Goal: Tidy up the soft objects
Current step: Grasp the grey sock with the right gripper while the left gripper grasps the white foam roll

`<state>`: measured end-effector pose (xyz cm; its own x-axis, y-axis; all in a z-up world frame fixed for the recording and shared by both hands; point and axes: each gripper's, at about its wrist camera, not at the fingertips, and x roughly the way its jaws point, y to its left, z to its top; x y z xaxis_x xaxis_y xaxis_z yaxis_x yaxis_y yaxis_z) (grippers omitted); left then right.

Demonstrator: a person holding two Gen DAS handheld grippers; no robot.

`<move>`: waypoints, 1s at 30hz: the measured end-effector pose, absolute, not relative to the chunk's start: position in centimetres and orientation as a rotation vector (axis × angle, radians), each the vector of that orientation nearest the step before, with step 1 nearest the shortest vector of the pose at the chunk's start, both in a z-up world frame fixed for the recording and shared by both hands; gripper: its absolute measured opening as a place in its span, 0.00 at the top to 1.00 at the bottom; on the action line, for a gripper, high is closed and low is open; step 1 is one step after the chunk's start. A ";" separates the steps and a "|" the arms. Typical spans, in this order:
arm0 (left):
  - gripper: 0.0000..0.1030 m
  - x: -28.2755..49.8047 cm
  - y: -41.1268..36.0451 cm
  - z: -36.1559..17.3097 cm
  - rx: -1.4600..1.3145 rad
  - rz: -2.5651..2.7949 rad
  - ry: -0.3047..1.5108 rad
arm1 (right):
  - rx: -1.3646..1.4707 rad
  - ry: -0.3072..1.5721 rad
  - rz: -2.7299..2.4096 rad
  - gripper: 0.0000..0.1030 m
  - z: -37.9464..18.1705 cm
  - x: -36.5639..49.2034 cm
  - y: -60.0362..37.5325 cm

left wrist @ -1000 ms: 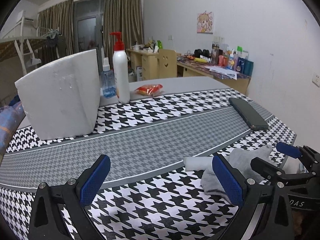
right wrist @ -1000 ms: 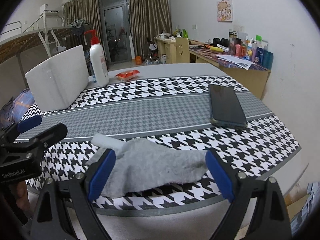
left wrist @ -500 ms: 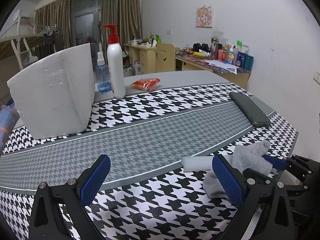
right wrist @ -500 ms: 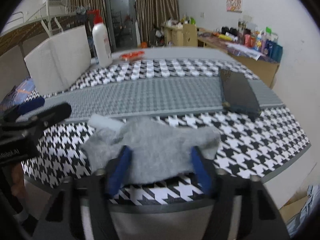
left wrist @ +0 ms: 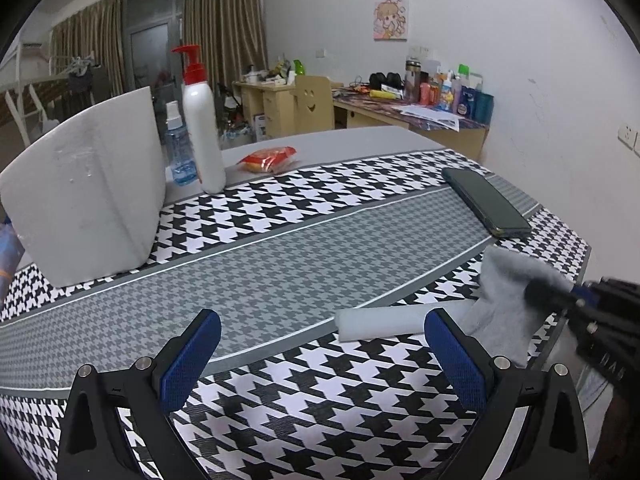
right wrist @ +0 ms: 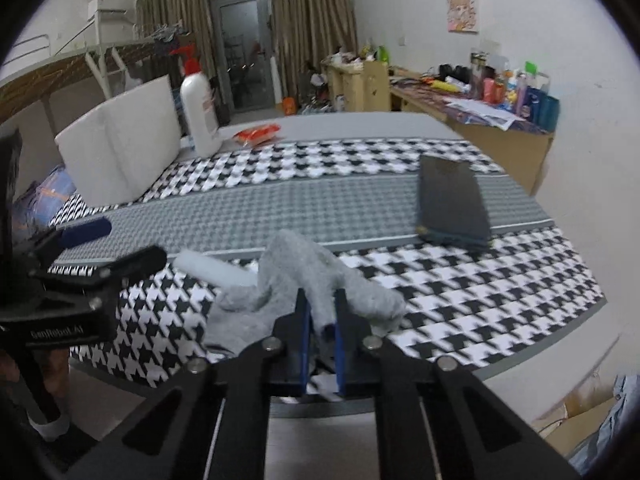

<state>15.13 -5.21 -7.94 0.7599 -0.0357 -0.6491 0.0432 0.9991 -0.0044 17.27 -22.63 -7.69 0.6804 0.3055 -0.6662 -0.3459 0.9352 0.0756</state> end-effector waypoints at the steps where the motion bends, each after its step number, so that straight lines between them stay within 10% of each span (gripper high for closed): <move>1: 0.01 15.2 -5.4 -8.0 0.017 -0.050 0.710 | -0.055 0.737 0.358 0.87 -7.6 17.4 -23.0; 30: 0.04 19.6 -9.6 -9.1 0.401 -0.408 0.866 | -0.012 0.807 0.335 0.87 -9.6 18.4 -26.3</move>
<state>19.61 -9.59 -9.10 0.5815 -0.1804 -0.7933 0.4972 0.8506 0.1710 18.44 -26.26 -9.59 0.6417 0.2892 -0.7103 -0.2984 0.9474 0.1161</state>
